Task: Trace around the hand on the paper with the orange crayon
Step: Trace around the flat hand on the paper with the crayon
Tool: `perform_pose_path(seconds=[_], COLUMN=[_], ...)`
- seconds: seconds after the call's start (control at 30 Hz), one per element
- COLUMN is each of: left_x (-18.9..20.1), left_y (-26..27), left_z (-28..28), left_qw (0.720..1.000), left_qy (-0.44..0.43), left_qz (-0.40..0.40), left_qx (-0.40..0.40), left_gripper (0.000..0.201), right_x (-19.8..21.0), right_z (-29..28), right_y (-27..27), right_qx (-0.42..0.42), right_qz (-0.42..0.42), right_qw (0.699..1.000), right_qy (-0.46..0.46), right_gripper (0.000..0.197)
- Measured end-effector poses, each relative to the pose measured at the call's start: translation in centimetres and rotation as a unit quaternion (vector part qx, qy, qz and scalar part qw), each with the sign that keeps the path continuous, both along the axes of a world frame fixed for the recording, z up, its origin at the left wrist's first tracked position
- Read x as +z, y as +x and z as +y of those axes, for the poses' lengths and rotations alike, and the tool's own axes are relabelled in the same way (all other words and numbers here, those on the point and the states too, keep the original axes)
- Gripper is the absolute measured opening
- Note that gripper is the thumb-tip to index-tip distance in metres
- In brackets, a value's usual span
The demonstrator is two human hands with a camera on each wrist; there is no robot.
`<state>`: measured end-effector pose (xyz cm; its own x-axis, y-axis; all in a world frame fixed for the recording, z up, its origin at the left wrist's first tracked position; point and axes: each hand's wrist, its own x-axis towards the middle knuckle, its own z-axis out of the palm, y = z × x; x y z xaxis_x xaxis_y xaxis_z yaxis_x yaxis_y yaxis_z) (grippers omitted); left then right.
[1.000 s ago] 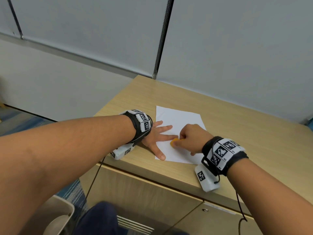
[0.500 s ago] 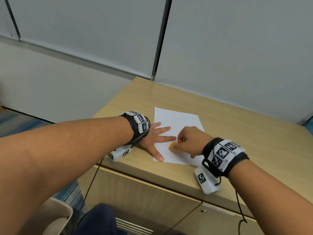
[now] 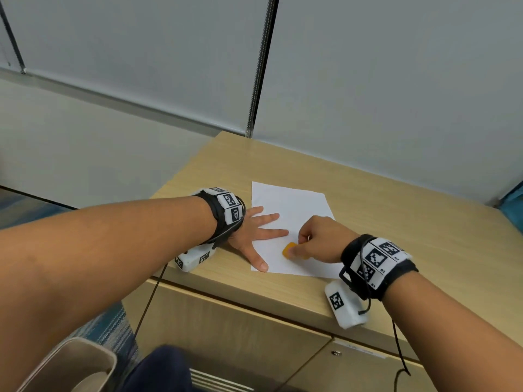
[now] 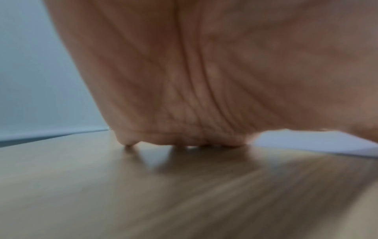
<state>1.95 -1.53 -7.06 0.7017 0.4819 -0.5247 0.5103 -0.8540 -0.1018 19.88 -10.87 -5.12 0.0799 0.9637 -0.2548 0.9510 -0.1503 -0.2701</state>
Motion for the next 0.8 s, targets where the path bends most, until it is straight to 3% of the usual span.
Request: perform_pose_path(seconds=[0.23, 0.4, 0.53, 0.7, 0.8], left_x=[1.7, -0.2, -1.4, -1.5, -1.7], left_y=[2.2, 4.0, 4.1, 4.3, 4.1], left_z=[0.0, -0.3, 0.6, 0.8, 0.8], left_qw=[0.998, 0.999, 0.999, 0.999, 0.999], left_qy=[0.037, -0.009, -0.019, -0.015, -0.015], left_qz=[0.001, -0.011, -0.018, -0.020, -0.032], left_qx=[-0.044, -0.047, -0.030, -0.023, -0.017], left_gripper=[0.093, 0.106, 0.113, 0.111, 0.118], right_x=[-0.1, -0.6, -0.2, -0.5, 0.2], right_z=[-0.5, -1.0, -1.1, -2.0, -1.1], right_y=[0.4, 0.3, 0.9, -0.4, 0.9], right_qx=[0.003, 0.020, -0.017, 0.071, 0.014], right_qz=[-0.031, -0.036, 0.003, -0.012, -0.009], right_qw=[0.999, 0.999, 0.999, 0.997, 0.999], right_qy=[0.035, 0.025, 0.049, 0.030, 0.029], right_gripper=[0.038, 0.036, 0.036, 0.028, 0.029])
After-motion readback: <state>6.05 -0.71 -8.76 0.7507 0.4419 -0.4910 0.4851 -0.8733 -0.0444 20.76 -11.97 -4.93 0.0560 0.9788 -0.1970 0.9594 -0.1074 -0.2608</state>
